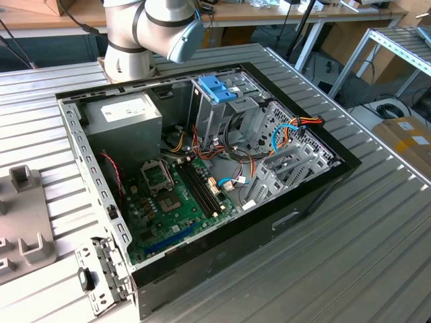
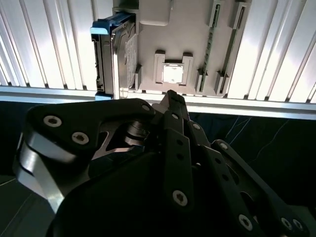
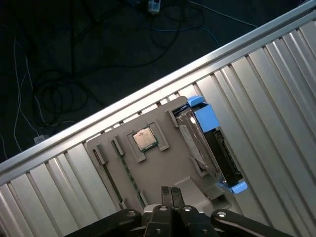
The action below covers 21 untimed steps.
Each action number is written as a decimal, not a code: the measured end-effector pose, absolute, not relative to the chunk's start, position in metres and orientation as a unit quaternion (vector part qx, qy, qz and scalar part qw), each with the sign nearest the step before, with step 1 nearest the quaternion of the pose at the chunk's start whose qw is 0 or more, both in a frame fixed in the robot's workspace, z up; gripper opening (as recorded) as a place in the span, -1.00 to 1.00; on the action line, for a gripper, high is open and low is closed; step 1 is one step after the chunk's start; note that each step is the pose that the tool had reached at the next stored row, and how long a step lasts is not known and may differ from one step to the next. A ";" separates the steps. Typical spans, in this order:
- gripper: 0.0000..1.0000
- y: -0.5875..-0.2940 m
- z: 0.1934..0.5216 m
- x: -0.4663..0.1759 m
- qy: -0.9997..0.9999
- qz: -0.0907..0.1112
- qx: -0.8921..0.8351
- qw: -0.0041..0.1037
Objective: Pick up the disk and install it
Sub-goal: 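Pick up the disk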
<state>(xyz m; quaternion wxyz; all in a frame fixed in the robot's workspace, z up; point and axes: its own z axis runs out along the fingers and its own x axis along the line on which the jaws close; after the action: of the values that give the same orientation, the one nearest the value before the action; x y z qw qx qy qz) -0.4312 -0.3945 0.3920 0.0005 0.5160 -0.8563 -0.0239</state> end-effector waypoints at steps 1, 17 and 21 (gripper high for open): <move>-0.80 -0.394 0.392 -0.431 -0.853 -0.024 0.521 0.001; -0.80 -0.394 0.392 -0.431 -0.825 -0.024 0.565 0.002; -0.80 -0.394 0.392 -0.431 -0.817 -0.024 0.576 0.002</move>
<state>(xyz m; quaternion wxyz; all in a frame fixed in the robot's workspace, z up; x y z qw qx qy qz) -0.4312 -0.3944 0.3919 0.0021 0.5757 -0.8173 -0.0238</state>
